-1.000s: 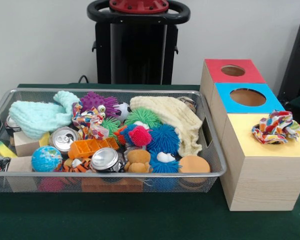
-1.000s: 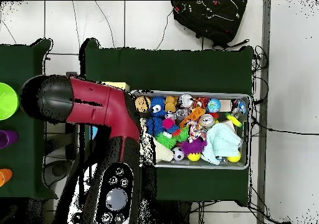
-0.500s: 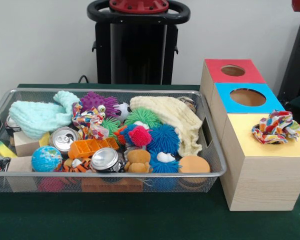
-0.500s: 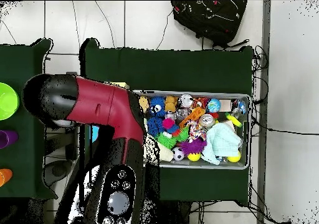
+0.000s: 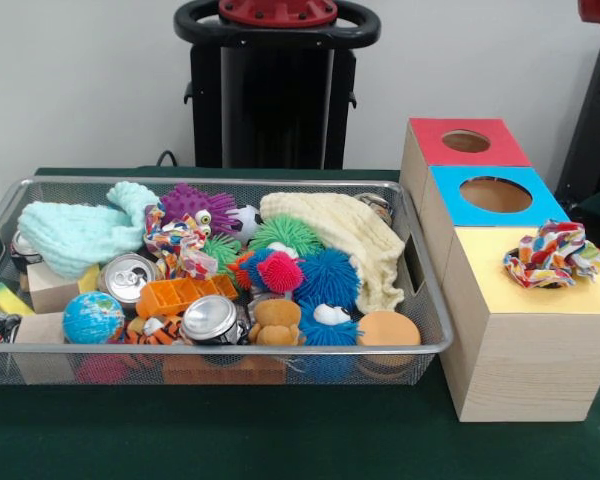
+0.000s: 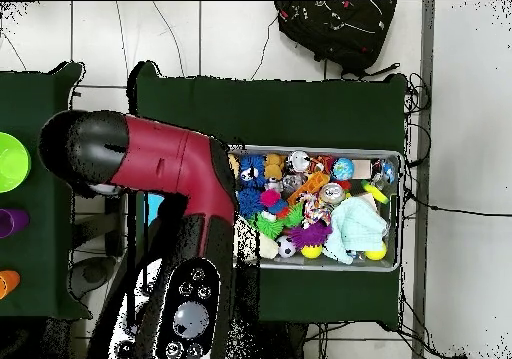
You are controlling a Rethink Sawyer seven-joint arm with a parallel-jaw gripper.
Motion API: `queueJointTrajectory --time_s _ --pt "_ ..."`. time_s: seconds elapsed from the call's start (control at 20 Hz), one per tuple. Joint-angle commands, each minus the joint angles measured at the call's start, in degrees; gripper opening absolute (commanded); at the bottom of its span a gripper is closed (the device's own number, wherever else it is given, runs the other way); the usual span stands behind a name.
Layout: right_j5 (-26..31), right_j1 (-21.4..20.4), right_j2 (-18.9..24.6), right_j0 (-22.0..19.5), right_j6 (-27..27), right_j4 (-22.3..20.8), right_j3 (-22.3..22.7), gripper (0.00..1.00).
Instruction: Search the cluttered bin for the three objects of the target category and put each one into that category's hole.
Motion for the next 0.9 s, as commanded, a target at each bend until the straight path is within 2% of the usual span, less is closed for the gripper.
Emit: queueJointTrajectory --time_s 0.05,0.25,0.9 --pt "-0.21 6.03 1.52 -2.31 14.11 -2.07 -1.24 0.0" --pt "-0.52 7.44 1.35 -2.36 14.57 -1.97 -2.53 0.0" --pt "-5.68 10.49 1.24 -2.27 14.95 -0.73 -2.37 0.0"
